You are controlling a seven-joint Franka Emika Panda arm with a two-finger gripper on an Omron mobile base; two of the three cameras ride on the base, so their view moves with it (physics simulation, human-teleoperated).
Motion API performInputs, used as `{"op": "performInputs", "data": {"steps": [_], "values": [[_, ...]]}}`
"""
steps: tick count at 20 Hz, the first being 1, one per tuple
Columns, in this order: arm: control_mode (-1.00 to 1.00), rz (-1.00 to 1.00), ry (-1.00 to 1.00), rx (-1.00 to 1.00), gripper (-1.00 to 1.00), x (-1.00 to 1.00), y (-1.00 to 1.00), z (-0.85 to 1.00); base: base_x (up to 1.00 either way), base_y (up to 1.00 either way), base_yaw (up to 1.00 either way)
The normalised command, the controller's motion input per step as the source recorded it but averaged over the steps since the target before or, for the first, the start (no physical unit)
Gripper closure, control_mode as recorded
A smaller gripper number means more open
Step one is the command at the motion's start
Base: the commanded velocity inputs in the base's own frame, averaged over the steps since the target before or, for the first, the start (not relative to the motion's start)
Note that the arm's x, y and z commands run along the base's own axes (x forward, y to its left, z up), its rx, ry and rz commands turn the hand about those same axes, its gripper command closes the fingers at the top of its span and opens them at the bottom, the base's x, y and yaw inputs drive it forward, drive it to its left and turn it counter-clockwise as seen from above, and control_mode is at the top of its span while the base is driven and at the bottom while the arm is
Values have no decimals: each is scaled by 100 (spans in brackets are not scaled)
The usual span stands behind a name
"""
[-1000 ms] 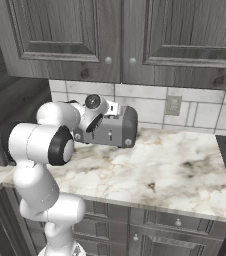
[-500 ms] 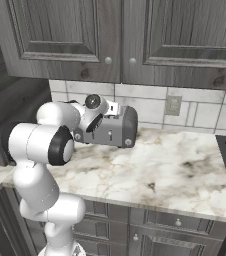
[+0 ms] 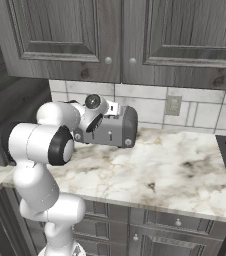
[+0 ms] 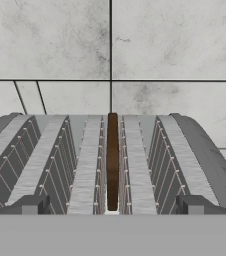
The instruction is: Start the toaster. Once the lever pops up, take the bread to the plate on the dining counter.
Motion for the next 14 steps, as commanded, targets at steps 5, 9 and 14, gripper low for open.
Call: {"op": "performInputs", "data": {"steps": [5,9,14], "values": [[-100,0,0,0,-100,0,0,0,0,0,0],[-100,0,0,0,-100,0,0,0,0,0,0],[-100,0,0,0,-100,0,0,0,0,0,0]]}}
